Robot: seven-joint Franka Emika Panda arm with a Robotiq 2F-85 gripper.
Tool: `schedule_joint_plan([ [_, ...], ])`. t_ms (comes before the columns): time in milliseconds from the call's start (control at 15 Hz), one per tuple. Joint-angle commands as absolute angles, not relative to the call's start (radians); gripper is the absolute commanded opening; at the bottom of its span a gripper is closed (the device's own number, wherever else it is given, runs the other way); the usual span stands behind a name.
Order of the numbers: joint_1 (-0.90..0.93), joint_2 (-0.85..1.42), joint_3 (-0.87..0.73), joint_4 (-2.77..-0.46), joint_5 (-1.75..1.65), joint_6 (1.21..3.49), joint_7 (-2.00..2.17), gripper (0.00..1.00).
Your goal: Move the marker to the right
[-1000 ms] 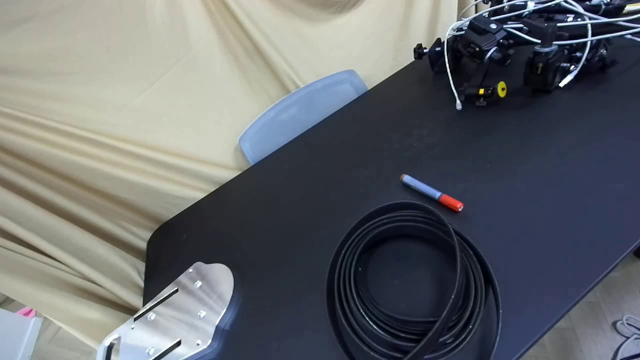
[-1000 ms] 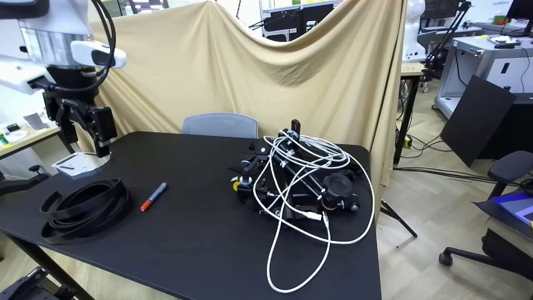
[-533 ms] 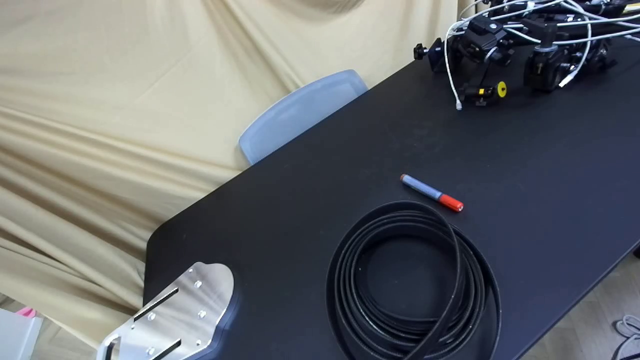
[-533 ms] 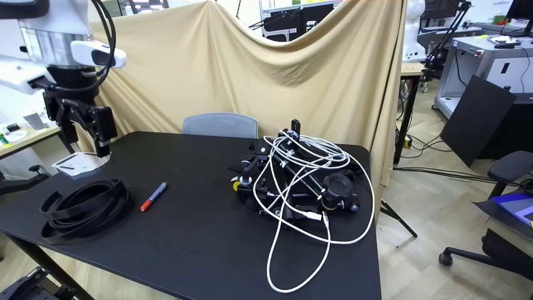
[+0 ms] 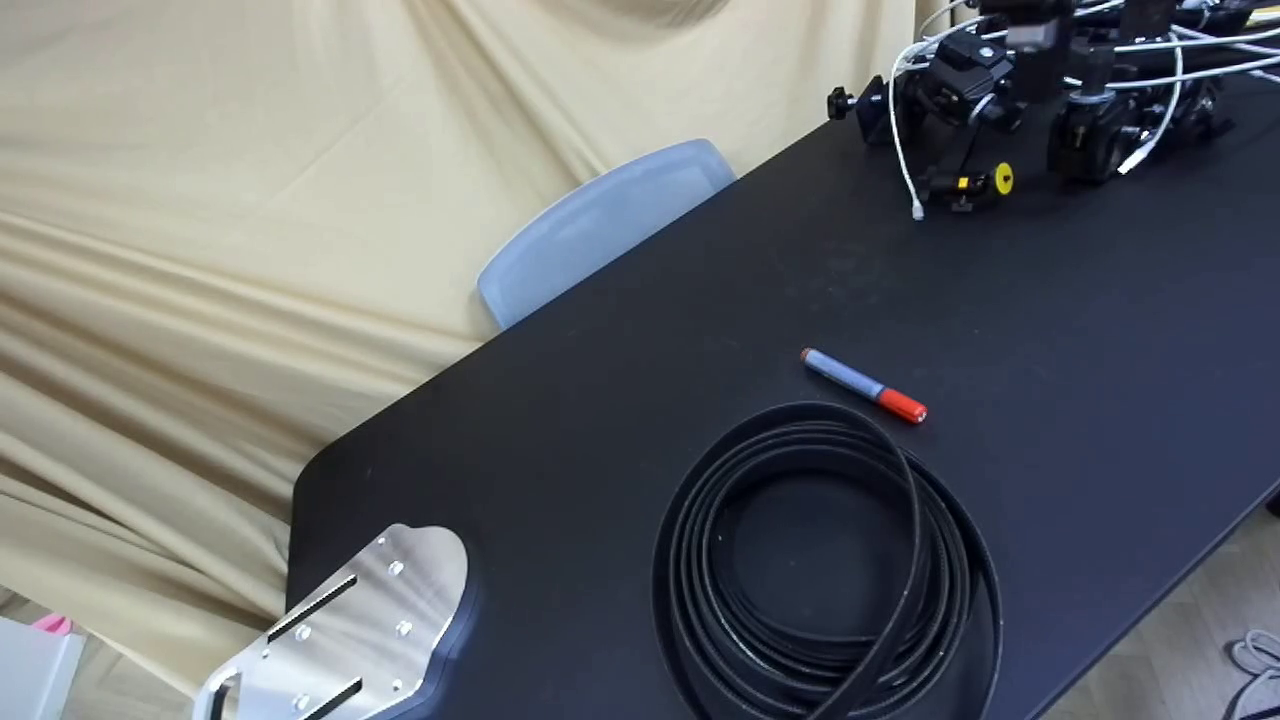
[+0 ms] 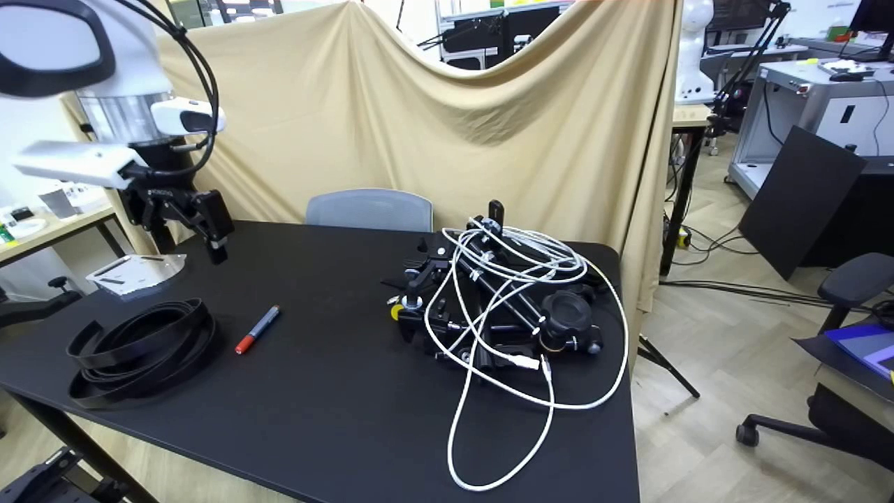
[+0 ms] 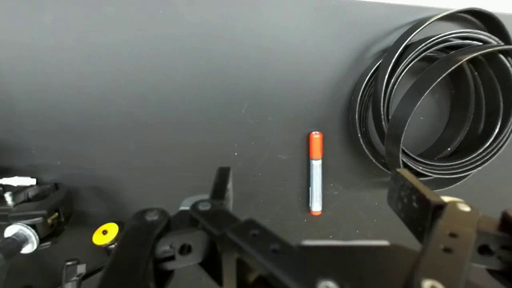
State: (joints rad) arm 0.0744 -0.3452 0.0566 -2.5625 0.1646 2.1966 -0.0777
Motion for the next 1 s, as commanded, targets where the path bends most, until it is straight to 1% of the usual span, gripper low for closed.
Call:
schedule_joint_plan([
  [0,0.086,-0.215,0.109,-2.547,0.080,2.330,-0.025,1.00],
  [333,0.103,-0.054,0.177,-2.545,-0.079,2.557,0.132,1.00],
  [467,0.118,0.003,0.182,-2.540,-0.084,2.631,0.205,1.00],
  [533,0.125,0.020,0.180,-2.535,-0.077,2.628,0.220,1.00],
  [600,0.127,-0.020,0.168,-2.558,-0.058,2.612,0.142,1.00],
  [933,0.134,0.021,0.167,-2.547,-0.056,2.632,0.170,1.00],
])
